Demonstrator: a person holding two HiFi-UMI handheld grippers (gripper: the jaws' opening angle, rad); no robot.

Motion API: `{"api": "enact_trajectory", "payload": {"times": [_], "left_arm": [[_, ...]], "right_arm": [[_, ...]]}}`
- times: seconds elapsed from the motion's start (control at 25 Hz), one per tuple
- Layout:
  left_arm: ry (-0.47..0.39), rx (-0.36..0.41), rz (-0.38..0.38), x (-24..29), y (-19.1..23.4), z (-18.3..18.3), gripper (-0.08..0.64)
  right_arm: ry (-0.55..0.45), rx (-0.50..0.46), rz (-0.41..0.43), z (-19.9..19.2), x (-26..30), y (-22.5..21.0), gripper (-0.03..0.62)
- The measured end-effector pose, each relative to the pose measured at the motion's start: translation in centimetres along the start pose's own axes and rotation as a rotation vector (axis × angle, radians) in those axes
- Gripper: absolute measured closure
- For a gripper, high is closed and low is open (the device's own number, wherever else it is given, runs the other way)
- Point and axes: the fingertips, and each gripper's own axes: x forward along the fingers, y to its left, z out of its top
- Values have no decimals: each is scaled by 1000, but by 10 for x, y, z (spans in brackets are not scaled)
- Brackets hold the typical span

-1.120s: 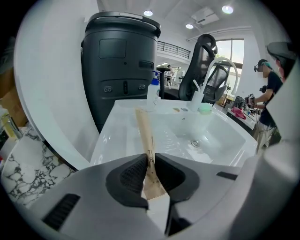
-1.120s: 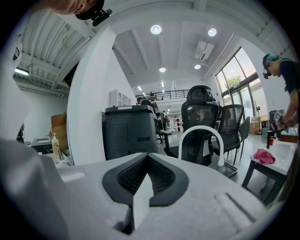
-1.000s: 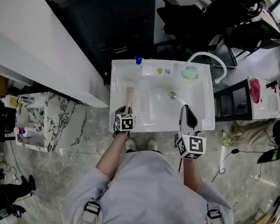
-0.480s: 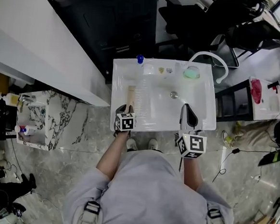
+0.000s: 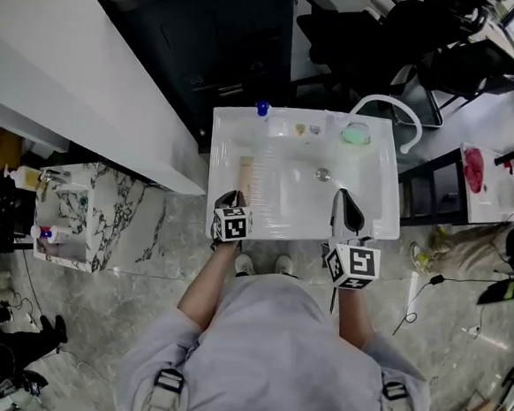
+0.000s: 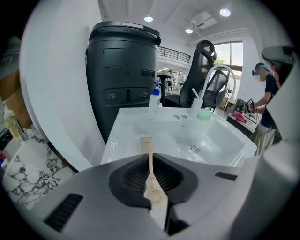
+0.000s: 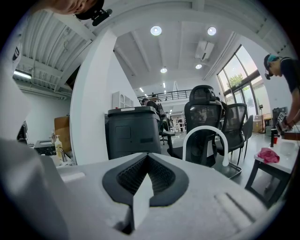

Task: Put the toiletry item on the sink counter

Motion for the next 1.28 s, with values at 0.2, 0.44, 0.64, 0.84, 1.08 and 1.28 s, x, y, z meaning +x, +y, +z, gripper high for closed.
{"api": "enact_trajectory", "payload": {"times": [0.2,0.44,0.64,0.84,1.08,1.28], "left_arm": [[-15,-8,8,-8,2,1,546],[-60,-23,13,-21,3,8,554],[-114,-29,11,-34,7,17,554],[-163,-50,-6,-53,4,35,554],[-233,-63,-17,-71,3,52,554],[-263,-81,-26,-83,2,60,554]], "right_arm": [[-4,-1,3,1,-3,1,591],[-6,2,13,1,-6,3,591],[-9,2,22,1,-7,6,591],[-11,0,25,2,-7,7,591],[-14,3,31,0,-8,12,591],[-14,5,38,0,-8,14,591]]}}
